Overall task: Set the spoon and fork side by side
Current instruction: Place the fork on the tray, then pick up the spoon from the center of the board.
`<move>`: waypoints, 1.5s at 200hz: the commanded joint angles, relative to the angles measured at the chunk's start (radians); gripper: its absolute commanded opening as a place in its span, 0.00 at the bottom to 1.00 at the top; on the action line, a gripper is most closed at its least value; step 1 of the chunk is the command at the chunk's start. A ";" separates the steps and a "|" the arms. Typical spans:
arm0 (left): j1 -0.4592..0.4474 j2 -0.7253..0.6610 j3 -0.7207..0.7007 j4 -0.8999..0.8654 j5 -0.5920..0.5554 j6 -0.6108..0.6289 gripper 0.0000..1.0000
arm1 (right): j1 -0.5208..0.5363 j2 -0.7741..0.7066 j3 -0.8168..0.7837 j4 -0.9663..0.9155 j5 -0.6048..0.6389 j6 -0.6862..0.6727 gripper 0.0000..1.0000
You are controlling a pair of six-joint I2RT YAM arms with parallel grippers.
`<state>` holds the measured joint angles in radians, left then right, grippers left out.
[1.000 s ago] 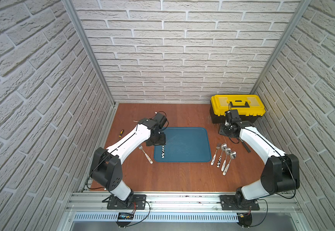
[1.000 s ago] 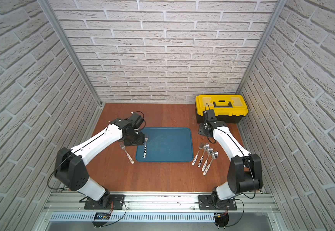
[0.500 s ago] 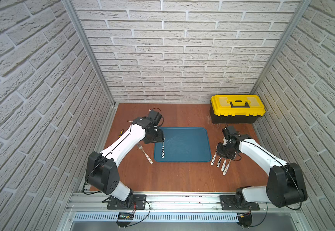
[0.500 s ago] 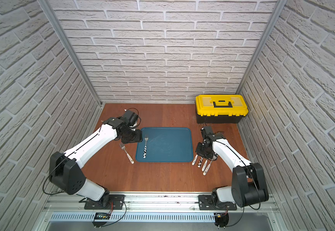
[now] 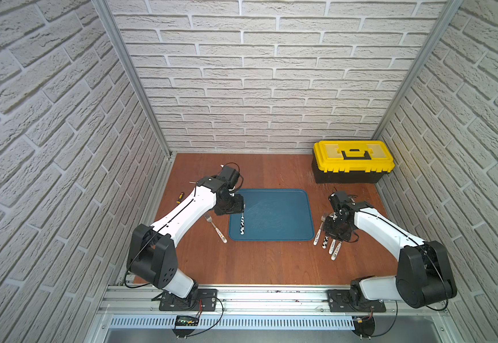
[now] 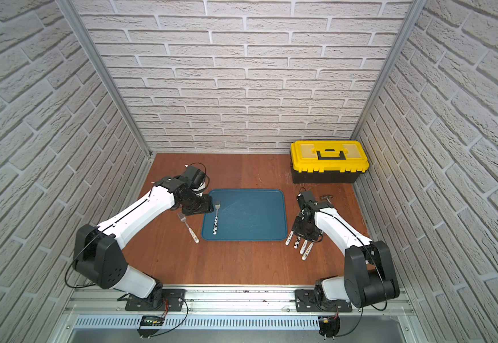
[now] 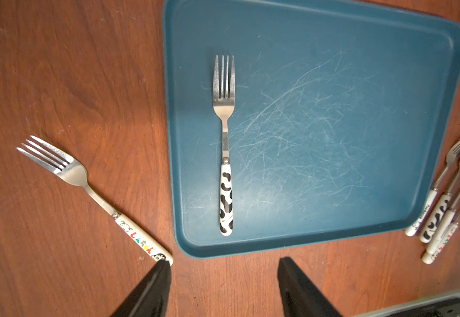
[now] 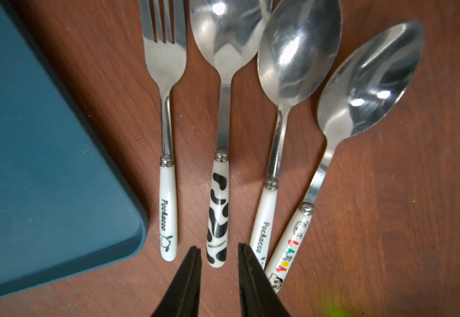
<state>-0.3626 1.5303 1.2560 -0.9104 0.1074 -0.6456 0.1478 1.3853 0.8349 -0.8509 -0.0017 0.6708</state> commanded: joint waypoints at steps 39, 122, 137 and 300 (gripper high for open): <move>0.011 -0.021 -0.049 0.049 0.026 0.002 0.66 | 0.006 0.047 -0.035 0.044 -0.003 -0.002 0.29; 0.026 -0.029 -0.077 0.058 0.027 0.008 0.66 | 0.015 0.081 -0.042 0.057 -0.032 -0.005 0.31; 0.030 -0.038 -0.084 0.060 0.026 0.008 0.66 | 0.021 0.088 -0.045 0.059 -0.040 -0.002 0.31; 0.037 -0.041 -0.079 0.062 0.028 0.009 0.67 | 0.032 0.072 -0.044 0.085 0.016 0.033 0.11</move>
<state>-0.3309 1.5120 1.1824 -0.8593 0.1345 -0.6468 0.1726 1.5040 0.7868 -0.7746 -0.0216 0.6895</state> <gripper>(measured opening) 0.665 0.205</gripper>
